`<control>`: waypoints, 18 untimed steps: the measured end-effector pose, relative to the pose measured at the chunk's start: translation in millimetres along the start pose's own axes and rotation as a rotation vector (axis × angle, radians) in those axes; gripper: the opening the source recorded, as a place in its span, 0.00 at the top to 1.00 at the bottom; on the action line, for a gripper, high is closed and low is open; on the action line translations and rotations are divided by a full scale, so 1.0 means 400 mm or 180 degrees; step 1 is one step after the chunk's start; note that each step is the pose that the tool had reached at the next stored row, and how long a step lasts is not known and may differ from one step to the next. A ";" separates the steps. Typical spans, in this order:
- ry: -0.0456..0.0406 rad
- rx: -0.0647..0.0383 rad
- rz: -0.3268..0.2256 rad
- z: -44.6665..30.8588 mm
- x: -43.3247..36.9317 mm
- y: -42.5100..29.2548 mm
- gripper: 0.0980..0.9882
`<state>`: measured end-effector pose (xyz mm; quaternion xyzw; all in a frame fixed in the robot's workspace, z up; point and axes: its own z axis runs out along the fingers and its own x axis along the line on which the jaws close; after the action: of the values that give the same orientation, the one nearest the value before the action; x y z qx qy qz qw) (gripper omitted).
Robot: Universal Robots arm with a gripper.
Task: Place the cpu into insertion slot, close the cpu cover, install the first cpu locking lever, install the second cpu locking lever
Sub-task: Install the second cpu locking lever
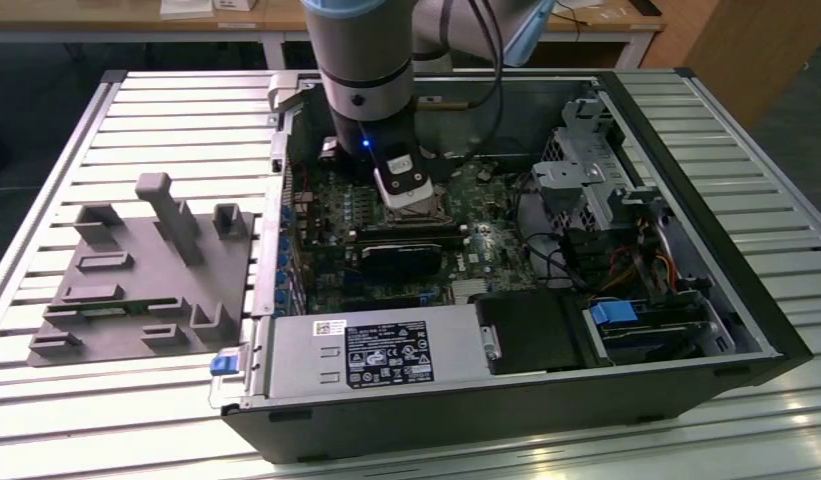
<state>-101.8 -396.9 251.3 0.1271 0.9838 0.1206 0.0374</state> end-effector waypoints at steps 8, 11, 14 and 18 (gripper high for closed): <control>-0.0013 0.0123 0.0006 0.002 -0.033 0.008 1.00; -0.0008 0.0143 0.0009 0.004 -0.048 0.012 1.00; -0.0001 0.0154 0.0011 0.005 -0.061 0.015 1.00; 0.0003 0.0164 0.0012 0.012 -0.067 0.015 1.00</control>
<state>-74.0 -397.3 249.4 0.1297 0.9864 0.0953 0.0334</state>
